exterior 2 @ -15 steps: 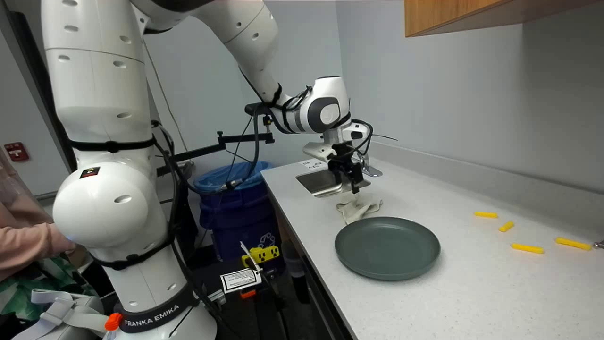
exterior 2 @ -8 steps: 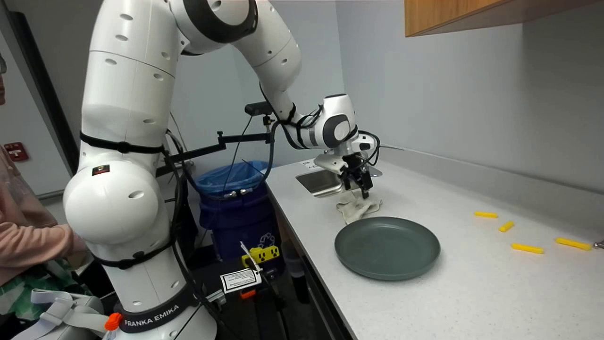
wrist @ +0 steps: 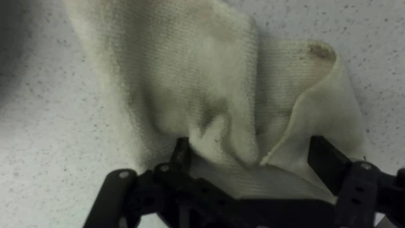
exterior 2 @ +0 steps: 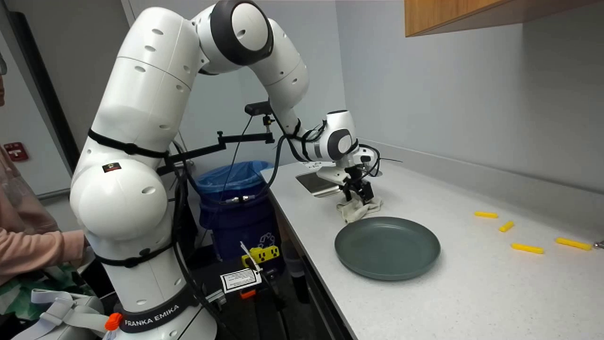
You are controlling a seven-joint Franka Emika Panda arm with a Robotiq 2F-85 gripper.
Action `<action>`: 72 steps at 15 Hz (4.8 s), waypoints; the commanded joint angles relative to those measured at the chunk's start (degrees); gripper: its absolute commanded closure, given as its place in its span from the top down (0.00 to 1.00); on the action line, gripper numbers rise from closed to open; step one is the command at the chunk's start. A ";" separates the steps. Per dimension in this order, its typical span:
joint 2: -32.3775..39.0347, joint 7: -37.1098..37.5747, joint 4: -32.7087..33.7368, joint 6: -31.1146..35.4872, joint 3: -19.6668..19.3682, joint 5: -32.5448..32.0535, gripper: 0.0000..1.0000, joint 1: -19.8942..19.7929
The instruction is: Pick up the towel and put the towel back on the countertop.
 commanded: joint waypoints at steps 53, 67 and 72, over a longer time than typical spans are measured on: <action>-54.52 1.84 -34.65 -9.44 -0.28 -2.22 0.03 -26.10; -75.03 6.53 -41.28 9.25 4.90 1.31 0.03 -35.46; -74.09 7.47 -43.60 27.83 10.39 5.42 0.03 -42.47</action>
